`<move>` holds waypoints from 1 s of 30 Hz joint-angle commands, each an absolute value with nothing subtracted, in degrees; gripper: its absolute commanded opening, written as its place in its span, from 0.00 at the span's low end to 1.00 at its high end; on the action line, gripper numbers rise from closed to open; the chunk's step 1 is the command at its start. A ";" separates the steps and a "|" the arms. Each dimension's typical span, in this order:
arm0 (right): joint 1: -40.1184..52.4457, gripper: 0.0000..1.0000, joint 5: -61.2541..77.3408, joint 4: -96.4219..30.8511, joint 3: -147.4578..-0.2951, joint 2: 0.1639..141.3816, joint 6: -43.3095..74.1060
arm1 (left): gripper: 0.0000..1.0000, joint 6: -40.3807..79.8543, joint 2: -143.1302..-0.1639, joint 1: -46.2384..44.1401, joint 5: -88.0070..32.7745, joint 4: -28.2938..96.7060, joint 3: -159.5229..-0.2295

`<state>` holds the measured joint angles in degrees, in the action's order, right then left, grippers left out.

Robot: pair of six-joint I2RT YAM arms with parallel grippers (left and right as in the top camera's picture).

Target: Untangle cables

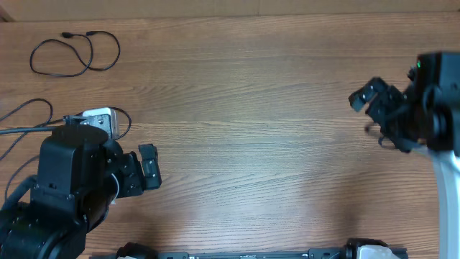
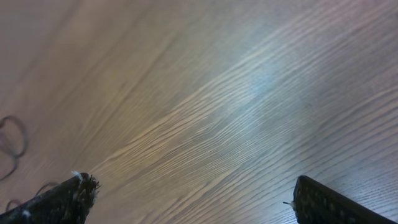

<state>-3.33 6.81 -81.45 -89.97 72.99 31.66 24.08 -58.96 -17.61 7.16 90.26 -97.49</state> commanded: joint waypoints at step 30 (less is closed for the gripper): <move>4.78 1.00 -1.85 -95.31 -89.97 43.46 31.22 | 1.00 24.88 -59.51 -17.65 7.90 90.17 -97.89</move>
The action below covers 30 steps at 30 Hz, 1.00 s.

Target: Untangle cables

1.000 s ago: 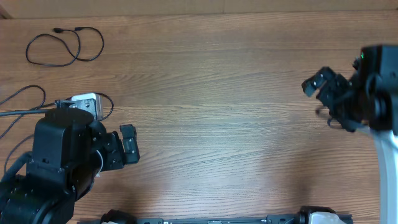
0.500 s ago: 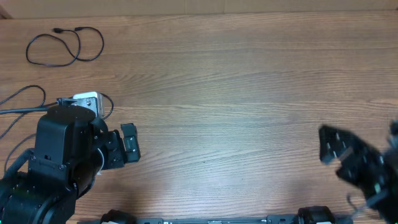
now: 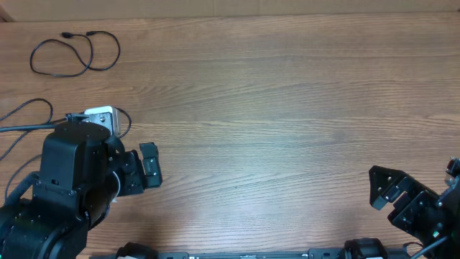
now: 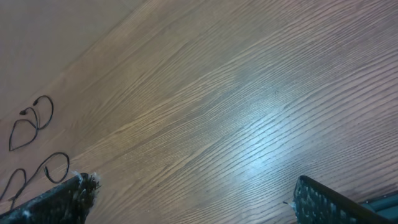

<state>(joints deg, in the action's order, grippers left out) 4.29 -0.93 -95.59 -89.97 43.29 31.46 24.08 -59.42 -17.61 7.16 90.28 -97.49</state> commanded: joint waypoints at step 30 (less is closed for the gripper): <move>4.75 1.00 1.19 -49.01 -48.21 24.08 6.96 | 1.00 24.88 -59.51 -17.65 7.88 90.19 -97.89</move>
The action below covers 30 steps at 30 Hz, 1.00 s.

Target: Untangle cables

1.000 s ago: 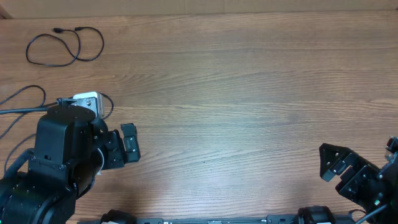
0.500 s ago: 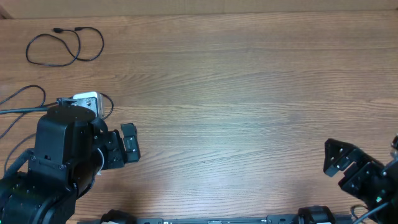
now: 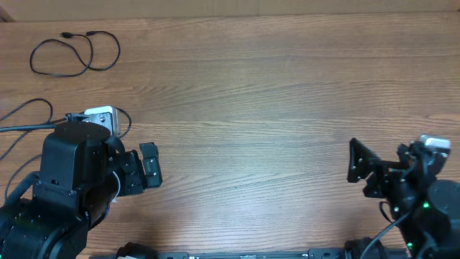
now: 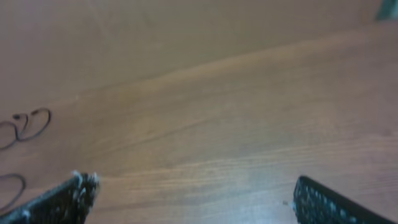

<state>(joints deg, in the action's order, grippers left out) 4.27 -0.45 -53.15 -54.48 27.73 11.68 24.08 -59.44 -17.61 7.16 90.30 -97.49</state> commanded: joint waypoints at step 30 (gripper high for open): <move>4.75 1.00 2.28 -0.95 -4.69 0.12 6.98 | 0.99 24.88 -59.51 -17.65 7.90 90.17 -97.86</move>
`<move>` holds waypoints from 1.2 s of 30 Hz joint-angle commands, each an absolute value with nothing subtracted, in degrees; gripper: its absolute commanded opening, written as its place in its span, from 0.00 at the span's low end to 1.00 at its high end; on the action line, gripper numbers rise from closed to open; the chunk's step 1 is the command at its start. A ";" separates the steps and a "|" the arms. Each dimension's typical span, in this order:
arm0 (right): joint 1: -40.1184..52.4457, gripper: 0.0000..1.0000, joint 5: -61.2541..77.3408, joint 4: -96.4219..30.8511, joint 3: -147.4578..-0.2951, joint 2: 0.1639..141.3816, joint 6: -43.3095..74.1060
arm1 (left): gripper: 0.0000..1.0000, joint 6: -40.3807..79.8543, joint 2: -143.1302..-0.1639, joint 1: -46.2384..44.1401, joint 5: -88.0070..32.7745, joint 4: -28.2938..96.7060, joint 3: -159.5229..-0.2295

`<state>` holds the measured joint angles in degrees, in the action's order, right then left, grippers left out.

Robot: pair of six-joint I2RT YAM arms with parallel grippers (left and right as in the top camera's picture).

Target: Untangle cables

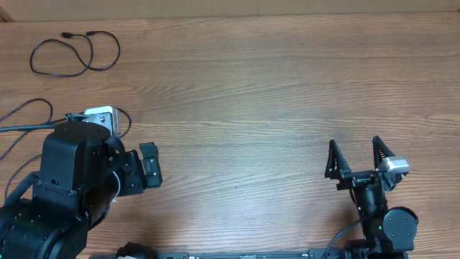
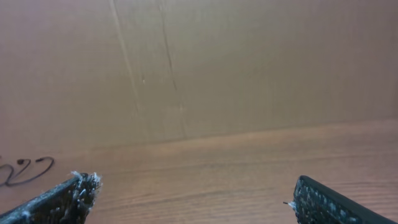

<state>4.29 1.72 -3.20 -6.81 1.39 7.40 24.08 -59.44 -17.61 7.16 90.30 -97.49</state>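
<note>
A thin black cable [image 1: 75,54] lies in loose loops at the table's far left corner; the right wrist view shows it small at the left edge [image 2: 25,169]. A second black cable [image 1: 29,109] curls beside the left arm at the left edge. My left gripper [image 1: 149,165] sits low at the left, apart from both cables, its jaws unclear from above. My right gripper [image 1: 354,152] stands open at the near right, pointing toward the far edge, with nothing between its fingers [image 2: 193,186].
The wooden table [image 1: 251,93] stretches bare between the two arms. A brown cardboard wall [image 2: 249,62] stands behind the far edge. The left arm's bulky black body [image 1: 65,187] covers the near left corner.
My right arm has swung from the near right corner, gripper pointing left, to a spot a little further left with the gripper pointing at the far wall. It stays open. Left arm and cables unchanged.
My right gripper was open high at the table's right edge. Then it was down at the near right corner, then turned leftward there, and now faces the far wall. The left arm and both cables kept their places throughout.
</note>
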 commanded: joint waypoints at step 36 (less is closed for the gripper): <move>4.08 1.00 3.95 -4.62 -0.45 0.16 2.48 | 0.99 24.88 -59.51 -17.65 7.90 90.17 -97.89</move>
<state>4.27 4.08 -4.75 -1.06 0.73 2.96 24.08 -59.44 -17.61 7.16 90.30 -97.49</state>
